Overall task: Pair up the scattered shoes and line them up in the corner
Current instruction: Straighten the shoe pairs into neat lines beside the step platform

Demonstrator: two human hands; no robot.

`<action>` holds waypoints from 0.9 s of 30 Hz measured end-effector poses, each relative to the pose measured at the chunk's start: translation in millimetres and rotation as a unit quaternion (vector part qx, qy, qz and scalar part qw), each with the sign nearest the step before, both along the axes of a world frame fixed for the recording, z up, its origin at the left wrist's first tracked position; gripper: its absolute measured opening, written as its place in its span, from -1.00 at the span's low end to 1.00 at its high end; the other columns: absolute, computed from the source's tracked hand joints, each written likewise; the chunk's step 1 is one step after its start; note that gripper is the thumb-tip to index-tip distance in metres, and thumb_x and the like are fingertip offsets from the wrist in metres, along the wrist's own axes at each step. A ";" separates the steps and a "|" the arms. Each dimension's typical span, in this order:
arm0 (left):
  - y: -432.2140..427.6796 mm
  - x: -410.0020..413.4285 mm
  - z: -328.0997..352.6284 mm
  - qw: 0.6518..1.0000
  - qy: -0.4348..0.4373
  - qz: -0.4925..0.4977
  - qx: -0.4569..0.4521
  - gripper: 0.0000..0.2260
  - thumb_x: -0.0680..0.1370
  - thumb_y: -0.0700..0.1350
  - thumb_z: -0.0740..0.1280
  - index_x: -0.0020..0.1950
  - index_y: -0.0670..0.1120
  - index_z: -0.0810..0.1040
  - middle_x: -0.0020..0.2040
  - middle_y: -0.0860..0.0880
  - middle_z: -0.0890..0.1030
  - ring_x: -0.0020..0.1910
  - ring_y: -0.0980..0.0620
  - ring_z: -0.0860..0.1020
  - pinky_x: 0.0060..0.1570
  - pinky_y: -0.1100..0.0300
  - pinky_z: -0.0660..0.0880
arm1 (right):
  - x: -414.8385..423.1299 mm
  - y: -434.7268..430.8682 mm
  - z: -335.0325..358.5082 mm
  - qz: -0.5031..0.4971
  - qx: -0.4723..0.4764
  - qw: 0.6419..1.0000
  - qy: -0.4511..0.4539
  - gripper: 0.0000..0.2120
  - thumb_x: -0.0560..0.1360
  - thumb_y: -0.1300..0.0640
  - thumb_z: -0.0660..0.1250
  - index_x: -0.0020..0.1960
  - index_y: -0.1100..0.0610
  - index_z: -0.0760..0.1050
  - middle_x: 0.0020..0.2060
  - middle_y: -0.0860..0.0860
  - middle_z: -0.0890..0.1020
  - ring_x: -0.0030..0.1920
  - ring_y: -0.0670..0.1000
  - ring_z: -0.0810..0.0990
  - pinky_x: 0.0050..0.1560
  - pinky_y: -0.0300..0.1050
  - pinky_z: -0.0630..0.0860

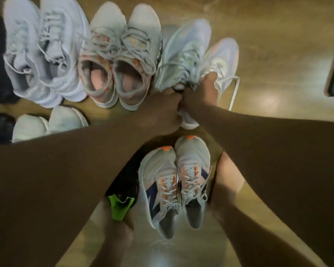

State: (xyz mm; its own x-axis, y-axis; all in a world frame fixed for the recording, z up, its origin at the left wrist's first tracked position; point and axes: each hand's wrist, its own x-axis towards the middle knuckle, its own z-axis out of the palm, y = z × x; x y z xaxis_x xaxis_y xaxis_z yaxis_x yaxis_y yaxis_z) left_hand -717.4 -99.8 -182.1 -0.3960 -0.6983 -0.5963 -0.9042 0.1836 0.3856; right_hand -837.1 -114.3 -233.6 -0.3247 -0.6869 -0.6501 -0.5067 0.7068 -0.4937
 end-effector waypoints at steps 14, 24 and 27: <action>91.8 88.7 414.5 0.967 0.079 0.243 0.018 -0.61 0.53 0.03 0.34 0.25 -0.17 0.42 0.22 -0.20 0.49 0.18 -0.21 0.49 0.10 0.04 0.44 | 55.5 77.6 439.8 0.237 -0.055 0.966 0.083 -0.78 0.51 0.11 0.24 0.01 0.08 0.19 -0.14 0.13 0.50 -0.13 0.19 0.48 -0.19 -0.06 0.29; 211.8 223.8 653.1 0.889 0.073 0.427 -0.150 -0.64 0.50 0.12 0.32 0.18 -0.01 0.32 0.18 -0.05 0.47 0.12 -0.17 0.51 -0.03 0.03 0.45 | 213.6 155.8 701.6 0.368 -0.211 0.904 0.060 -0.80 0.50 0.12 0.24 0.07 0.09 0.27 -0.16 0.07 0.52 -0.09 0.16 0.53 -0.07 0.05 0.51; 243.6 261.1 685.2 0.843 0.043 0.500 -0.196 -0.63 0.50 0.03 0.32 0.22 -0.08 0.31 0.20 -0.12 0.48 0.13 -0.23 0.49 -0.01 -0.03 0.44 | 265.1 182.3 741.2 0.424 -0.273 0.862 0.038 -0.81 0.52 0.09 0.25 0.07 0.06 0.27 -0.17 0.01 0.48 -0.12 0.10 0.48 -0.13 -0.03 0.43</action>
State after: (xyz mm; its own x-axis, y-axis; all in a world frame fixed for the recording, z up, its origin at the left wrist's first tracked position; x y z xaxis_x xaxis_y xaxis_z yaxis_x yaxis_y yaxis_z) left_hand -456.3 143.8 503.1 0.4771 -0.8451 -0.2413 -0.6546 -0.5249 0.5441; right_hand -571.9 68.0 507.6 0.4184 -0.8952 -0.1532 -0.7725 -0.2621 -0.5784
